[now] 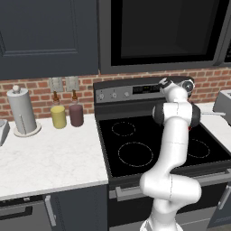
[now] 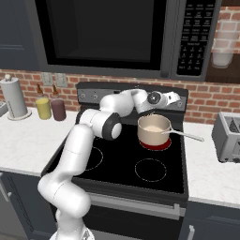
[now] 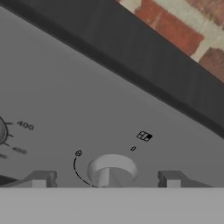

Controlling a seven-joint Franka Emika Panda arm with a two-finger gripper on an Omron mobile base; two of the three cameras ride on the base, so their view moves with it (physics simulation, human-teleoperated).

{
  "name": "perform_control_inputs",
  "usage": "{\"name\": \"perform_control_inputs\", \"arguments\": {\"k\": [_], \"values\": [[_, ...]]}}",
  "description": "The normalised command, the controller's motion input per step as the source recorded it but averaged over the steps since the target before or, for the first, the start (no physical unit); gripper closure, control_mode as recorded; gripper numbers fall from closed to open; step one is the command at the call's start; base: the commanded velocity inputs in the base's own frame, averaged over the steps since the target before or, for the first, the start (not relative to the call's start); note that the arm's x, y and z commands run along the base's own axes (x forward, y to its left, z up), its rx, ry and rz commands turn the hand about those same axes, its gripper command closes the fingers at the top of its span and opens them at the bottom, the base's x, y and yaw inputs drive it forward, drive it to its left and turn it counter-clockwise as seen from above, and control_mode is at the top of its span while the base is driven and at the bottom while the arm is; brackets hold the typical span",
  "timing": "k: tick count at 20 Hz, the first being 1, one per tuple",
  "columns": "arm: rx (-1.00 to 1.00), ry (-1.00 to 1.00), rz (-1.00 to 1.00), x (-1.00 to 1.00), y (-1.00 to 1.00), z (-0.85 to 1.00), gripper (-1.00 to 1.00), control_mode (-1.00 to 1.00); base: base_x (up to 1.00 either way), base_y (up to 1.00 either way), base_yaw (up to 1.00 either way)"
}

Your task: Turn off the rear right burner of the stove.

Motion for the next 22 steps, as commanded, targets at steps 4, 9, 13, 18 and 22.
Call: {"name": "perform_control_inputs", "arguments": {"k": [4,9,13,18,22], "values": [[0.00,0.00,0.00,0.00,0.00,0.00,-1.00,-1.00,0.00,0.00,0.00],[0.00,0.00,0.00,0.00,0.00,0.00,-1.00,-1.00,0.00,0.00,0.00],[0.00,0.00,0.00,0.00,0.00,0.00,1.00,-1.00,0.00,0.00,0.00],[0.00,0.00,0.00,0.00,0.00,0.00,1.00,-1.00,0.00,0.00,0.00],[0.00,0.00,0.00,0.00,-0.01,0.00,1.00,-1.00,0.00,0.00,0.00]]}}
